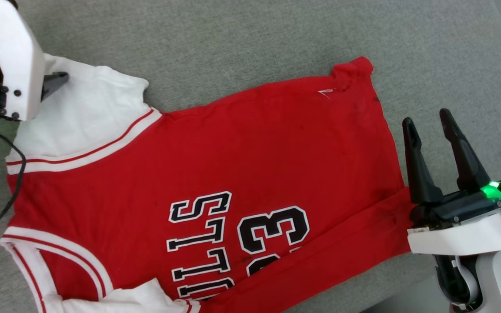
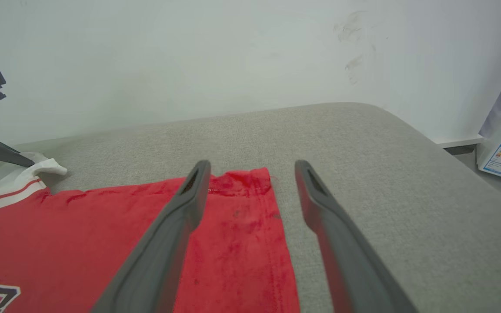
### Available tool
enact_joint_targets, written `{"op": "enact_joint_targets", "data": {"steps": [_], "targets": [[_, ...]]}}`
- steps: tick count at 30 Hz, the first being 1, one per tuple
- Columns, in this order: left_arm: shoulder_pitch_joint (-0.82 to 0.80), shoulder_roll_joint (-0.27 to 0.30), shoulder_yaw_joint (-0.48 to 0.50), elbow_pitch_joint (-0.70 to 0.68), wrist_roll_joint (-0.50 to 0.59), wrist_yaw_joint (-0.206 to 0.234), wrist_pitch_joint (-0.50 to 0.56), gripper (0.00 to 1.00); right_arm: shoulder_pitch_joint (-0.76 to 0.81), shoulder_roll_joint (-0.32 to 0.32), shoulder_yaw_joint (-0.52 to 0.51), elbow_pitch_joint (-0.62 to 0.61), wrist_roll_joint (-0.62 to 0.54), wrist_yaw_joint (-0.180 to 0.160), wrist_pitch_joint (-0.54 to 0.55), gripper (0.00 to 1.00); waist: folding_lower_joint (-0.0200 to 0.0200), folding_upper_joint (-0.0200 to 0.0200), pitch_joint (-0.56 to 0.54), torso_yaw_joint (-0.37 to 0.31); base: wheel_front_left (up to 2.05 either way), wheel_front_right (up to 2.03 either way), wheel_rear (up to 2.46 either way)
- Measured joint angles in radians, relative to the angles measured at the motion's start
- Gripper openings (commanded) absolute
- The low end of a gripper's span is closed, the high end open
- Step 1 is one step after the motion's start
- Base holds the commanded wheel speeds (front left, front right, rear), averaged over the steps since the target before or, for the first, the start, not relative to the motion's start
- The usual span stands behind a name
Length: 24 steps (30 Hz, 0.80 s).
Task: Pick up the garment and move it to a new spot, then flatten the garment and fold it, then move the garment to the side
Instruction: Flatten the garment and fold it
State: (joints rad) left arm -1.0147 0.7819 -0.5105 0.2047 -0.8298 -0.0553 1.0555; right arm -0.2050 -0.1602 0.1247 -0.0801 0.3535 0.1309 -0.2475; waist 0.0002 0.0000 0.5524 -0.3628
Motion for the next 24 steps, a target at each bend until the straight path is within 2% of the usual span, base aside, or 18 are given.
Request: {"op": "enact_joint_targets", "data": {"steps": [6, 8, 12, 18, 21, 24], "targets": [[-0.018, 0.005, -0.018, 0.063, 0.031, -0.01, -0.012, 1.0, 0.0, 0.001, 0.012, 0.012, 0.007, 0.0, -0.009, 1.0, 0.0, 0.0, 0.021, -0.019, 0.0, 0.0, 0.0], [-0.022, 0.003, -0.023, 0.075, 0.028, -0.016, -0.01, 0.01, -0.001, 0.0, 0.012, 0.013, 0.007, 0.0, -0.009, 1.0, -0.0001, 0.0, 0.023, -0.017, 0.0, 0.0, 0.0], [-0.025, -0.01, -0.028, 0.095, 0.023, -0.026, -0.037, 0.0, -0.002, -0.007, 0.012, 0.015, 0.006, 0.0, -0.01, 1.0, -0.0001, 0.0, 0.017, -0.005, 0.0, 0.0, 0.0], [-0.015, -0.048, -0.04, 0.089, 0.024, -0.053, -0.149, 0.0, -0.003, -0.038, 0.005, 0.011, -0.002, 0.0, 0.004, 1.0, -0.0001, 0.0, -0.021, 0.027, 0.0, 0.0, 0.0], [-0.008, -0.061, -0.055, 0.048, 0.023, -0.061, -0.201, 0.0, -0.005, -0.075, -0.005, -0.004, -0.003, 0.0, 0.057, 1.0, -0.0001, 0.0, -0.052, 0.049, 0.0, 0.0, 0.0], [0.025, -0.068, -0.063, -0.012, 0.001, -0.068, -0.247, 0.0, -0.022, -0.136, -0.004, -0.019, 0.003, 0.0, 0.161, 1.0, -0.0001, 0.0, -0.083, 0.075, 0.0, 0.0, 0.0]]}}
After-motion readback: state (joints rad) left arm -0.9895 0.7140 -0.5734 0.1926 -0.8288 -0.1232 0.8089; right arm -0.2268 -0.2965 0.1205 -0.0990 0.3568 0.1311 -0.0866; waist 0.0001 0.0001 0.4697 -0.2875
